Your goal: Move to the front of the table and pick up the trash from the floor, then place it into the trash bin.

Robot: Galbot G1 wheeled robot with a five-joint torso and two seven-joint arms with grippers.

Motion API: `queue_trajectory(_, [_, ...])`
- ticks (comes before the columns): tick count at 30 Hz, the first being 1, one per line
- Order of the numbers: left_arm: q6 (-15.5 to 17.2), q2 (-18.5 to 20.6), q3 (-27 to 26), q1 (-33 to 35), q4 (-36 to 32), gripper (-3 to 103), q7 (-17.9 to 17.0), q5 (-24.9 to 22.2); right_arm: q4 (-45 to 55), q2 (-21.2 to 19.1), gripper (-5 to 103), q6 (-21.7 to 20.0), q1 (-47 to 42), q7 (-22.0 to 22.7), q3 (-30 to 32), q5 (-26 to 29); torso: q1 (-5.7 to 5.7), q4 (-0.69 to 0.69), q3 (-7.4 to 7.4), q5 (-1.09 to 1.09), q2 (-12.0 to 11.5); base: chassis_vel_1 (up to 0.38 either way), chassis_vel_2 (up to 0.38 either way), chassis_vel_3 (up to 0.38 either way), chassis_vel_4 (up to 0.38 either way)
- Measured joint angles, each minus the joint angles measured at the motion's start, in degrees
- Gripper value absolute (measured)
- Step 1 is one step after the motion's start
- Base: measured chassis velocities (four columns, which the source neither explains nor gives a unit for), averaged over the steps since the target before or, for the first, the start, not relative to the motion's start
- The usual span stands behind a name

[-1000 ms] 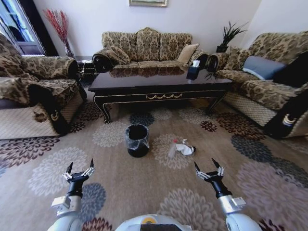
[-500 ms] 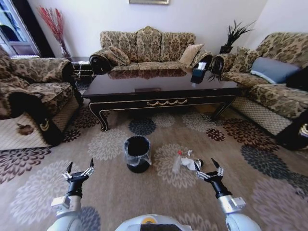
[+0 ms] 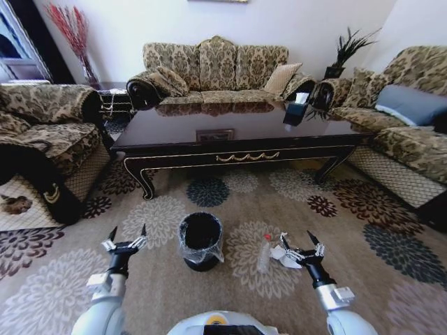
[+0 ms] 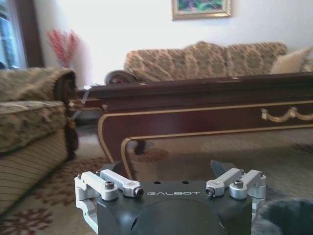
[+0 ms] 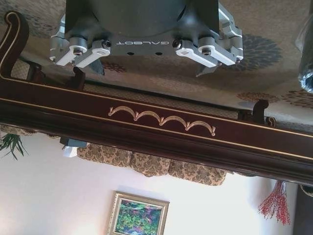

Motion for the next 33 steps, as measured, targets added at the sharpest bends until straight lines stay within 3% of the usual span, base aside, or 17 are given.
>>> queue_trajectory(4, [7.01,6.50,4.00,-3.64,-0.56,100,-2.96,-4.66,-0.40,-0.17,100,0.11,0.31,-0.05,-0.40,-0.14,0.00,-0.01,0.01,-0.01,0.00,0.000,0.000,0.000,0.000])
queue_trajectory(9, [10.69,11.37,6.26,-6.17,-0.62,101,-6.06,-10.19,-1.26,-0.91,100,-0.02,1.66,-0.04,-1.69,-0.22,0.00,0.06,0.01,0.01,0.00,0.000,0.000,0.000,0.000])
queue_trajectory(11, [13.68,13.45,8.37,-8.38,-1.15,98,-9.02,-16.82,-1.55,-0.84,100,-0.01,1.45,-0.02,-1.68,-0.30,0.00,0.05,0.01,-0.03,0.00,0.000,0.000,0.000,0.000])
queue_trajectory(12, [16.98,15.09,10.22,-10.61,-1.77,98,-11.46,-23.40,-1.77,-0.65,100,0.08,1.11,-0.02,-1.59,-0.34,0.00,0.01,0.01,-0.01,0.00,0.000,0.000,0.000,0.000])
queue_trajectory(13, [18.33,16.00,11.11,-11.83,-1.87,98,-12.25,-25.90,-1.89,-0.55,100,0.15,0.97,-0.01,-1.54,-0.37,0.00,0.00,0.01,0.00,0.00,0.000,0.000,0.000,0.000])
queue_trajectory(17, [21.43,19.42,13.16,-15.06,-1.08,93,-13.37,-30.35,-2.41,-0.61,100,0.21,1.27,0.08,-1.81,-0.41,0.00,-0.02,0.01,-0.01,0.00,0.000,0.000,0.000,0.000])
queue_trajectory(18, [22.66,21.07,13.71,-15.81,-0.33,95,-13.88,-31.93,-2.74,-1.00,100,-0.01,2.36,0.16,-2.77,-0.48,0.00,0.04,0.01,0.00,0.00,0.000,0.000,0.000,0.000])
queue_trajectory(26, [25.30,25.12,18.00,-19.43,2.38,99,-14.56,-35.03,-3.03,-1.17,100,-0.56,3.18,0.46,-3.42,-0.49,0.00,0.02,0.02,0.00,0.00,0.000,0.000,0.000,0.000])
queue_trajectory(33, [25.16,23.48,23.78,-25.95,5.62,99,-14.97,-36.39,-3.12,-0.84,100,-0.56,2.73,0.51,-3.66,-0.97,0.00,0.01,0.02,-0.01,0.00,0.000,0.000,0.000,0.000])
